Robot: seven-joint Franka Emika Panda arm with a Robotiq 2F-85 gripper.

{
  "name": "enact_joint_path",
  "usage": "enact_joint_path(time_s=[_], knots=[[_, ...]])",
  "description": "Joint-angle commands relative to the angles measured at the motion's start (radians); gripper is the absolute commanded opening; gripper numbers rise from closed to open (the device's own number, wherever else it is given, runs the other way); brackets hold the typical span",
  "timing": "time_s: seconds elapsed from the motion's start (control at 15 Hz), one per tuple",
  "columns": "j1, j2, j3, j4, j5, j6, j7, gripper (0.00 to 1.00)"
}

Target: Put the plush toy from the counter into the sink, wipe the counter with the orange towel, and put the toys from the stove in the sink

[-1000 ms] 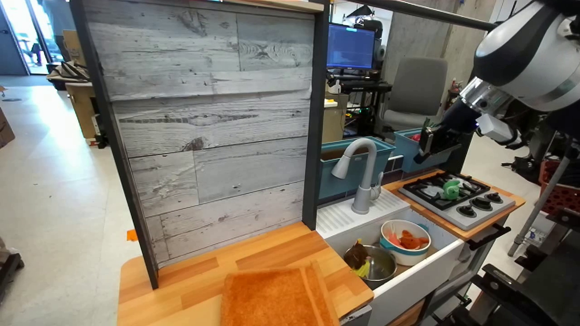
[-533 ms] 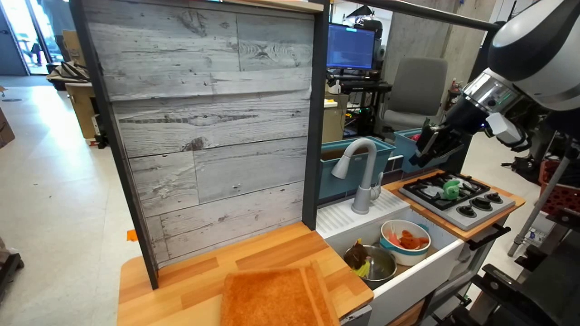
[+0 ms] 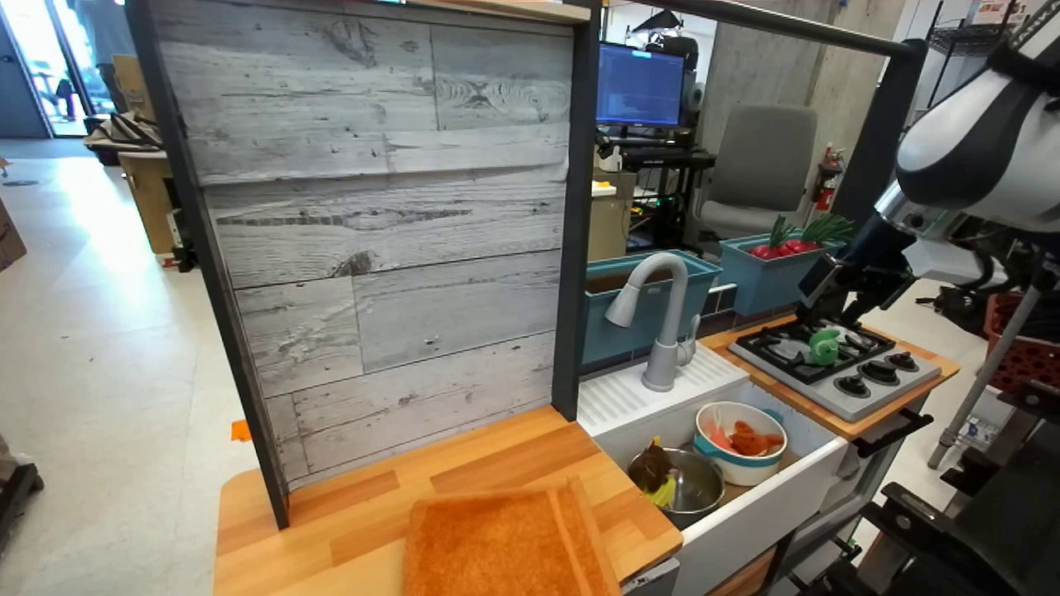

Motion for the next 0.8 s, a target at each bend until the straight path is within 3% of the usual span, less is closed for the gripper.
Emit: enact_joint_path(time_s=[0.0, 0.13, 0.33, 0.53, 0.67, 0.73], knots=[[0.146, 0.040, -0.157, 0.081, 0.037, -0.046, 0.111, 1.00], [0.216, 0.061, -0.229, 0.107, 0.051, -0.077, 0.161, 1.00], [0.265, 0.110, -0.275, 0.166, 0.073, -0.136, 0.209, 1.00], [0.198, 0.171, -0.198, 0.252, 0.097, -0.194, 0.164, 1.00], [0.198, 0.219, -0.199, 0.314, 0.113, -0.195, 0.174, 1.00], [0.183, 0.234, -0.185, 0.336, 0.121, -0.198, 0.167, 0.75]])
